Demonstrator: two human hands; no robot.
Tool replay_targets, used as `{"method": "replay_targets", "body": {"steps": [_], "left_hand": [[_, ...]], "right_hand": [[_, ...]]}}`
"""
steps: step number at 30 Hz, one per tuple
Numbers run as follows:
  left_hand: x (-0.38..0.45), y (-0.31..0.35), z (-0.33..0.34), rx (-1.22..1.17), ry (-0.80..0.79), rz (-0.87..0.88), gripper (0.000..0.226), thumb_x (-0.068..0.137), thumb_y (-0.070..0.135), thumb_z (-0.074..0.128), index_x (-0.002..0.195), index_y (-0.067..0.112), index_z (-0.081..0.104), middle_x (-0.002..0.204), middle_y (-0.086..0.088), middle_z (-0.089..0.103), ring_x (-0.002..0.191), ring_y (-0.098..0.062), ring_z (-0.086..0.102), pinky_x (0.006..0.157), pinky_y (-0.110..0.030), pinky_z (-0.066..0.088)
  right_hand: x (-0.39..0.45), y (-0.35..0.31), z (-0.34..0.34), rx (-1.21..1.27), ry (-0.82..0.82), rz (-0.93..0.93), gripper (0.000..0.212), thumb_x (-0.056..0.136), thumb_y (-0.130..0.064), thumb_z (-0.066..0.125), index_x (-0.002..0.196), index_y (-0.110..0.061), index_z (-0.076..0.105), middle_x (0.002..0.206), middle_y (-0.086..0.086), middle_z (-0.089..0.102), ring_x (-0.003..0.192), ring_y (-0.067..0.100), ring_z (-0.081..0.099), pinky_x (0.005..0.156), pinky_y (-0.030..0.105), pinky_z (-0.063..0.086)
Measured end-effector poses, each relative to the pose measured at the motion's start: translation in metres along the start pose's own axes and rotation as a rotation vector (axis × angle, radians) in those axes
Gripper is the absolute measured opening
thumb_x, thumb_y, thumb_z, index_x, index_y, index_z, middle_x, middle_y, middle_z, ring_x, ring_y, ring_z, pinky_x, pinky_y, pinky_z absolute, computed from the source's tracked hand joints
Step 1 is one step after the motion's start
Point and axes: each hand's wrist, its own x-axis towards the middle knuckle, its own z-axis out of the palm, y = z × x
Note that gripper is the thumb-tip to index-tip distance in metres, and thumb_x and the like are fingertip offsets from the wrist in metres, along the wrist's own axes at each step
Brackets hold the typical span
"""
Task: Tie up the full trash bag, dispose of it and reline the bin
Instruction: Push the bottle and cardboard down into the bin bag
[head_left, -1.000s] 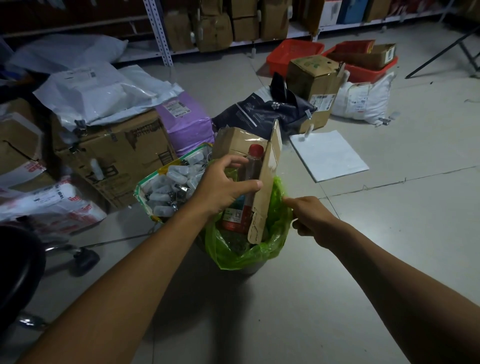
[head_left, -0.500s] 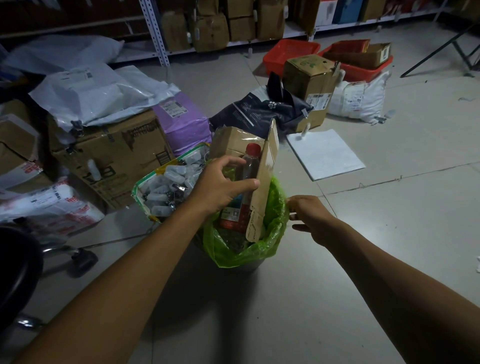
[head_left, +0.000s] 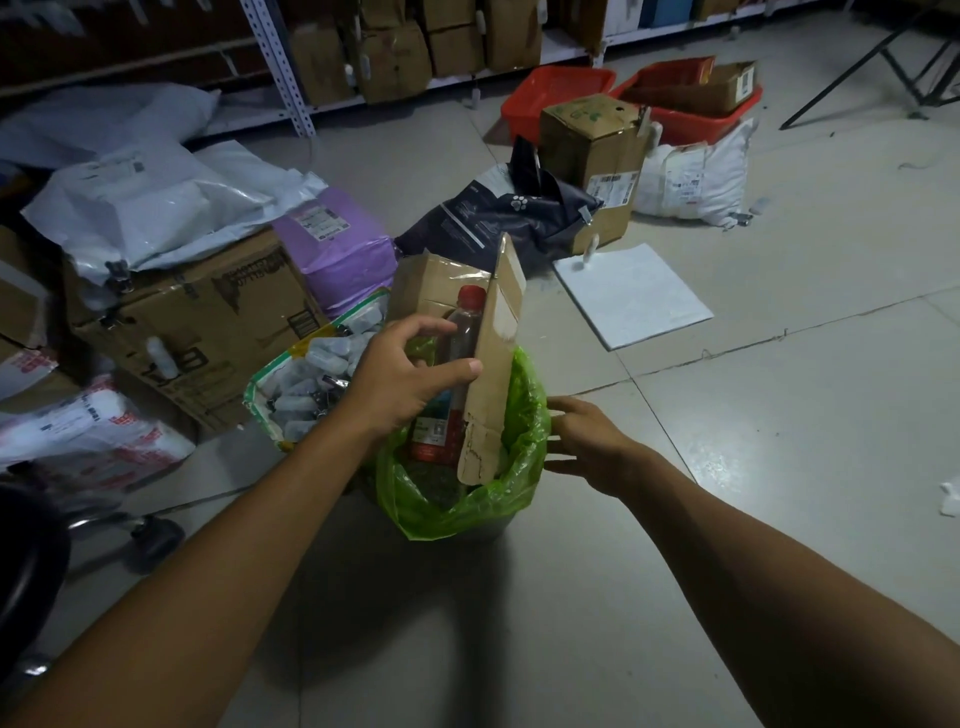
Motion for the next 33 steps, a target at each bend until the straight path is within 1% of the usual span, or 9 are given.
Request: {"method": "replay_targets", "body": {"steps": [6,12,15,17,20,23,26,30,33], "left_hand": [[0.000,0.004,0.005,-0.003,0.031,-0.028,0.044,0.073,0.035,0.083,0.113,0.035,0.065,0.124,-0.001,0.058,0.104,-0.018,0.058,0.079,-0.032,0.051],[0.001,0.009,0.008,0.021,0.014,-0.021,0.044,0.073,0.037,0.082,0.114,0.039,0.064,0.128,0.000,0.056,0.106,-0.019,0.057,0.082,-0.035,0.050],[0.002,0.009,0.007,0.030,-0.002,-0.004,0.047,0.073,0.038,0.082,0.116,0.040,0.064,0.130,0.001,0.056,0.111,-0.021,0.055,0.086,-0.038,0.050],[0.002,0.008,0.006,0.032,-0.007,0.004,0.047,0.073,0.040,0.082,0.116,0.041,0.064,0.129,0.003,0.056,0.110,-0.020,0.055,0.086,-0.039,0.050],[0.002,0.008,0.006,0.031,-0.005,0.002,0.049,0.069,0.044,0.082,0.114,0.043,0.064,0.127,0.005,0.057,0.107,-0.015,0.055,0.083,-0.037,0.049],[0.001,0.009,0.006,0.029,-0.002,-0.004,0.053,0.064,0.049,0.081,0.114,0.043,0.064,0.128,0.005,0.056,0.105,-0.014,0.055,0.081,-0.036,0.049],[0.000,0.010,0.007,0.028,-0.003,-0.013,0.054,0.062,0.051,0.080,0.113,0.043,0.064,0.129,0.002,0.055,0.104,-0.014,0.054,0.079,-0.034,0.049],[0.000,0.011,0.006,0.035,-0.006,-0.024,0.051,0.068,0.045,0.083,0.115,0.043,0.063,0.132,0.003,0.053,0.114,-0.020,0.052,0.089,-0.040,0.049],[0.000,0.011,0.006,0.025,-0.010,-0.020,0.049,0.070,0.041,0.083,0.116,0.042,0.063,0.130,0.007,0.053,0.118,-0.019,0.050,0.089,-0.039,0.047]], "right_hand": [[-0.005,0.005,-0.009,0.120,0.137,-0.109,0.044,0.080,0.016,0.056,0.116,-0.007,0.066,0.106,0.023,0.069,0.090,0.033,0.071,0.079,0.047,0.061],[-0.008,-0.001,-0.023,0.188,0.208,-0.162,0.036,0.082,0.011,0.063,0.113,-0.006,0.067,0.101,0.020,0.066,0.081,0.026,0.065,0.071,0.036,0.056],[-0.008,-0.004,-0.030,0.127,0.219,-0.091,0.024,0.084,0.003,0.065,0.107,-0.002,0.069,0.091,0.017,0.065,0.075,0.024,0.064,0.069,0.035,0.057],[-0.010,-0.006,-0.035,-0.017,0.186,0.006,0.008,0.086,-0.005,0.066,0.089,0.003,0.065,0.071,0.013,0.057,0.057,0.020,0.050,0.053,0.030,0.046],[-0.013,-0.009,-0.038,-0.084,0.141,0.122,0.019,0.088,-0.012,0.067,0.076,-0.006,0.053,0.050,0.004,0.053,0.051,0.015,0.034,0.050,0.026,0.027],[-0.014,-0.022,-0.032,0.003,0.223,0.063,0.019,0.085,-0.012,0.068,0.071,-0.012,0.055,0.061,0.004,0.052,0.055,0.016,0.042,0.053,0.025,0.034],[-0.012,-0.045,-0.027,0.297,0.303,-0.019,0.014,0.087,-0.012,0.065,0.075,-0.013,0.057,0.065,0.003,0.053,0.059,0.016,0.050,0.058,0.027,0.046],[-0.012,-0.078,-0.020,0.533,0.307,-0.083,0.009,0.092,-0.013,0.061,0.083,-0.014,0.062,0.067,0.002,0.053,0.050,0.014,0.049,0.051,0.024,0.043],[-0.013,-0.099,-0.012,0.545,0.285,-0.166,0.012,0.094,-0.015,0.058,0.098,-0.016,0.069,0.075,0.002,0.056,0.061,0.014,0.050,0.053,0.025,0.044]]}}
